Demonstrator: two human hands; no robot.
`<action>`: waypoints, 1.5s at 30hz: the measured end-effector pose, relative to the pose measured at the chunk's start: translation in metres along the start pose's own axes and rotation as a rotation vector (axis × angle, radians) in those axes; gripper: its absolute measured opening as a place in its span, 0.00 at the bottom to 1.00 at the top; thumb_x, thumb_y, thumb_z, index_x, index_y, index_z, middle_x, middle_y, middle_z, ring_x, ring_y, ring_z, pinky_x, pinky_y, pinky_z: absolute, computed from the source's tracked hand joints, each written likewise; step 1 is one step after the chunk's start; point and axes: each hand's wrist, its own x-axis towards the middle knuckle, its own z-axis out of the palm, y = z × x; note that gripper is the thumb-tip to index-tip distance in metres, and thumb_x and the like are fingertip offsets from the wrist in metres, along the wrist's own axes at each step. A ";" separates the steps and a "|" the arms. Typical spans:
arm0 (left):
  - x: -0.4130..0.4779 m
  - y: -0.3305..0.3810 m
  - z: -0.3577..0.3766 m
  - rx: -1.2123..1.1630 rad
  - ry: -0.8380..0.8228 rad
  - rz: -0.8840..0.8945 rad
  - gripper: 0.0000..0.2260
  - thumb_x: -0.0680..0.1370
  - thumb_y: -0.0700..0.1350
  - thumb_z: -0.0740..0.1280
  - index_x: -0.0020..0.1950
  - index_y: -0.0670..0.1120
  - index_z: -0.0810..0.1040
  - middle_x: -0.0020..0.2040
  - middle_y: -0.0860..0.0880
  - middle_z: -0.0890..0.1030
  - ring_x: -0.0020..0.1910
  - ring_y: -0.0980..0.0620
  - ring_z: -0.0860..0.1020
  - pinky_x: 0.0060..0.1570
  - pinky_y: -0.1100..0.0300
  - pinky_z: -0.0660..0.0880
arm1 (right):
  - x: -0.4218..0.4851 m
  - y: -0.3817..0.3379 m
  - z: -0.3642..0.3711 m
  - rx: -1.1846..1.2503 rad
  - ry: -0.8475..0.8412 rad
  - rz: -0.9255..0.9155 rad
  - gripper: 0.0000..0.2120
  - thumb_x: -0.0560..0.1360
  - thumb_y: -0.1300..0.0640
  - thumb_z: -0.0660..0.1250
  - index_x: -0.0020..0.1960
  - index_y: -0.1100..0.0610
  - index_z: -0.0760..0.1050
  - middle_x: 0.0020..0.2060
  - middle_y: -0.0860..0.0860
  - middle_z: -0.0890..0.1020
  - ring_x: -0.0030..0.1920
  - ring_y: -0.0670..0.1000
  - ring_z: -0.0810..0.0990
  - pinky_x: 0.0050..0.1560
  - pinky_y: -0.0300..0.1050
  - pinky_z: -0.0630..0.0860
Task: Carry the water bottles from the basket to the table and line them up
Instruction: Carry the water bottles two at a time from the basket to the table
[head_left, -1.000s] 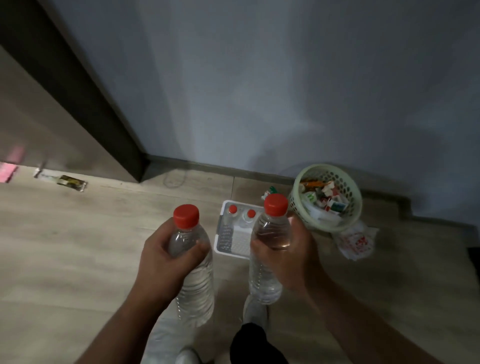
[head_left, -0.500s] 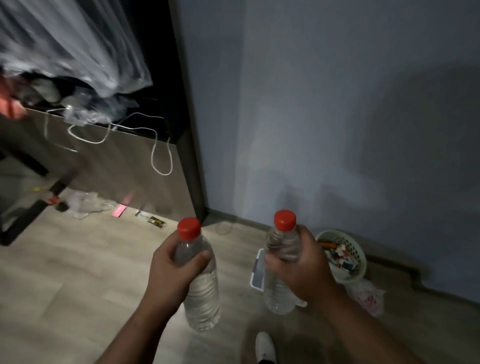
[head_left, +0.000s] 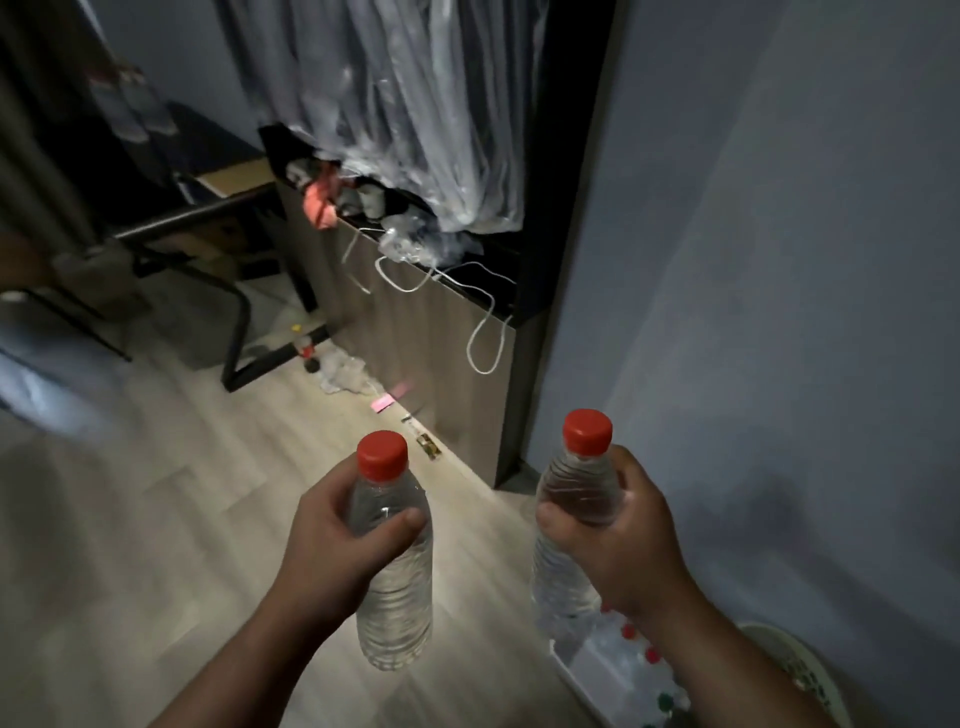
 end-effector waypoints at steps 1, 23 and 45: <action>-0.002 0.000 -0.007 0.005 0.034 0.001 0.15 0.60 0.51 0.74 0.42 0.46 0.80 0.40 0.37 0.82 0.41 0.32 0.79 0.44 0.36 0.77 | 0.005 -0.002 0.006 0.012 -0.023 -0.008 0.22 0.57 0.45 0.75 0.48 0.48 0.75 0.42 0.37 0.82 0.40 0.41 0.82 0.37 0.31 0.74; 0.096 -0.065 -0.319 0.033 0.482 -0.052 0.16 0.58 0.53 0.74 0.42 0.49 0.82 0.39 0.40 0.83 0.41 0.37 0.81 0.46 0.41 0.77 | 0.142 -0.116 0.346 0.084 -0.459 -0.158 0.23 0.55 0.48 0.74 0.50 0.43 0.78 0.41 0.49 0.85 0.40 0.46 0.84 0.42 0.33 0.77; 0.364 -0.101 -0.449 0.106 0.628 -0.039 0.15 0.59 0.54 0.73 0.42 0.49 0.80 0.39 0.36 0.81 0.41 0.31 0.79 0.45 0.35 0.76 | 0.405 -0.154 0.535 0.053 -0.547 -0.242 0.20 0.55 0.44 0.71 0.44 0.49 0.76 0.40 0.43 0.83 0.38 0.42 0.81 0.39 0.29 0.73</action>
